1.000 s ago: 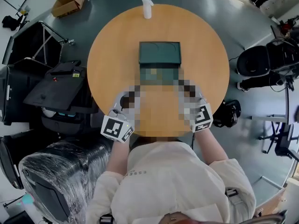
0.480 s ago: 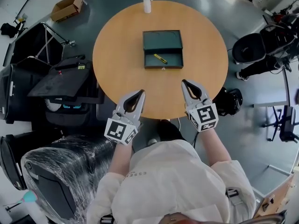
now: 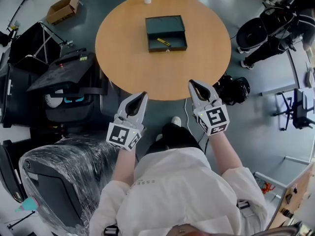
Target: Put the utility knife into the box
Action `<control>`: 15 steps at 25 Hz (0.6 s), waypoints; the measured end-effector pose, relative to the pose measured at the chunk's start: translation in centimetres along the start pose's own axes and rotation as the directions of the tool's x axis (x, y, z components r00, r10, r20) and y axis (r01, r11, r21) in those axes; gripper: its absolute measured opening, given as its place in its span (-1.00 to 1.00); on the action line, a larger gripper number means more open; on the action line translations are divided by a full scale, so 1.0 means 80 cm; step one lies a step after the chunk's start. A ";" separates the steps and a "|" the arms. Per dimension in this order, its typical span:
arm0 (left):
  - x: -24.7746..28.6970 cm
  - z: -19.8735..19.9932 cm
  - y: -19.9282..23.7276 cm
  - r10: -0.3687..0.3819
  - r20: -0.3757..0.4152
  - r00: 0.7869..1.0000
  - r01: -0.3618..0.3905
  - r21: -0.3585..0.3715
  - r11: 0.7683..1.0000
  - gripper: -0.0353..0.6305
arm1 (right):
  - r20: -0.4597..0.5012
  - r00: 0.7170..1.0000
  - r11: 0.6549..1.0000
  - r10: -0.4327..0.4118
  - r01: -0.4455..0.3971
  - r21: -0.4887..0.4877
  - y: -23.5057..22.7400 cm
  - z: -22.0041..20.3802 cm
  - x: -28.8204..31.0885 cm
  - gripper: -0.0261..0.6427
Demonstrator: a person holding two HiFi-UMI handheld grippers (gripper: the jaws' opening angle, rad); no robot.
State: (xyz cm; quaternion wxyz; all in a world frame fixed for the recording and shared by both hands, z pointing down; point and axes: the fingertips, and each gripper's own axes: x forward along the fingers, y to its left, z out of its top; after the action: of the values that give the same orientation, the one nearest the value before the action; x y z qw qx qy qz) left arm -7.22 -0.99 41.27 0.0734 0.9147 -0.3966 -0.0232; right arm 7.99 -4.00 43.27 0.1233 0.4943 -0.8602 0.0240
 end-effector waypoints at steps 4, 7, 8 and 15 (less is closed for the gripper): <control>-0.018 0.010 -0.027 -0.015 0.009 1.000 0.015 0.003 1.000 -0.84 | -0.038 0.999 1.000 0.002 -0.001 0.028 0.021 -0.018 -0.029 -0.94; -0.027 0.008 -0.041 -0.022 0.026 0.999 0.021 0.011 1.000 -0.84 | -0.042 0.999 0.999 0.011 -0.009 0.052 0.031 -0.024 -0.042 -0.94; -0.029 0.008 -0.045 -0.023 0.030 0.999 0.023 0.015 1.000 -0.84 | -0.040 0.999 0.998 0.016 -0.014 0.054 0.033 -0.024 -0.045 -0.94; -0.038 0.012 -0.087 -0.020 0.041 0.999 0.019 0.036 0.999 -0.84 | -0.036 0.997 0.997 0.067 -0.066 0.030 0.047 -0.022 -0.070 -0.94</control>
State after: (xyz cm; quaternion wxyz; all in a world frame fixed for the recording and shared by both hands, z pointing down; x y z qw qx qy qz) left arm -4.38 5.79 39.25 0.0484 0.9191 -0.3894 -0.0357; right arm 7.80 2.89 43.94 0.1313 0.4666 -0.8733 0.0496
